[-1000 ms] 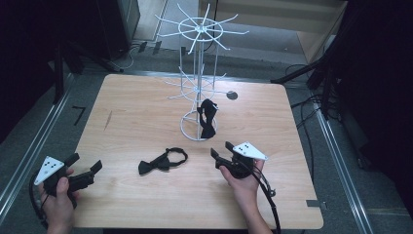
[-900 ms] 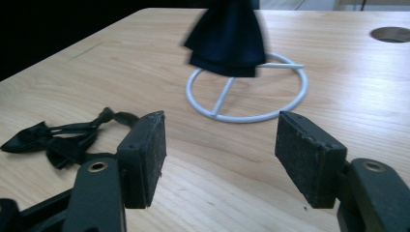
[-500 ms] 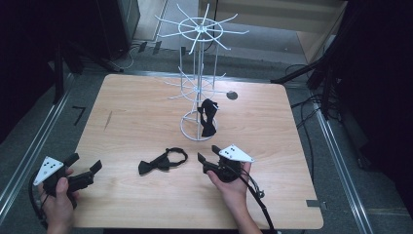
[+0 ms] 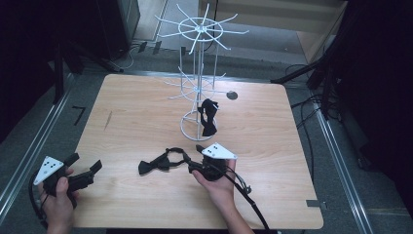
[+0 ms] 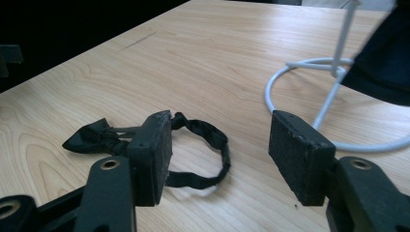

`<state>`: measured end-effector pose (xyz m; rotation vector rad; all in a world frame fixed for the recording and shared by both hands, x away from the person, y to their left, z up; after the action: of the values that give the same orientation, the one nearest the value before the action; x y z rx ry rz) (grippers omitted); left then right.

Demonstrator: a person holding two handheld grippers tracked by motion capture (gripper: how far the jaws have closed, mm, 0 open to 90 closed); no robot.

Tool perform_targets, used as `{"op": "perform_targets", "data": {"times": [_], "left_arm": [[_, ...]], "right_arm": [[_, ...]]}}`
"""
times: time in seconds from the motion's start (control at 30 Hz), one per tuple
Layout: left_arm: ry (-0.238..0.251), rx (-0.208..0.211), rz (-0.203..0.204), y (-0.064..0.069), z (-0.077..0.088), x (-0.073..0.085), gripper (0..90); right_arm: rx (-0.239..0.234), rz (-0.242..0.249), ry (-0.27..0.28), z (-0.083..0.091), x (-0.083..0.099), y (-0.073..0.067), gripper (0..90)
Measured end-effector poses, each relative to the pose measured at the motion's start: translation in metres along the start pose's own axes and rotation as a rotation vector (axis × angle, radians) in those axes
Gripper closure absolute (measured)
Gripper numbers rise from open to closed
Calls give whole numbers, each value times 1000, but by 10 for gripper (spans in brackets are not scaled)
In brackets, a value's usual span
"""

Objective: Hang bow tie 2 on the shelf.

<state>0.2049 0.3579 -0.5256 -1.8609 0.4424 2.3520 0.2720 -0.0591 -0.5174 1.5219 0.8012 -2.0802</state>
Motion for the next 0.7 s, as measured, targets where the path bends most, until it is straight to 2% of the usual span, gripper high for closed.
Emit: {"op": "perform_targets", "data": {"times": [0.17,0.4,0.53,0.7], "left_arm": [[1,0,1,0,0,0,79],[3,1,1,0,0,0,79],[2,0,0,0,0,0,79],[1,0,-1,0,0,0,79]], "right_arm": [[-1,15,-14,-10,0,-5,434],[26,10,-69,-25,6,-4,453],[45,-22,-104,-33,9,2,502],[55,-39,-137,-39,15,6,553]]}}
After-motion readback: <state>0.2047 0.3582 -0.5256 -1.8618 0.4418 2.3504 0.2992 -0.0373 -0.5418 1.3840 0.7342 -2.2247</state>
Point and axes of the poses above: each handheld gripper's, and its own axes: z roughly backward along the jaws, x roughly out of its underside, y roughly to its right, the point moved 1 cm from there along -z, roughly forward along the jaws, and after that the axes turned 10 degrees about y, right-handed, at the moved point
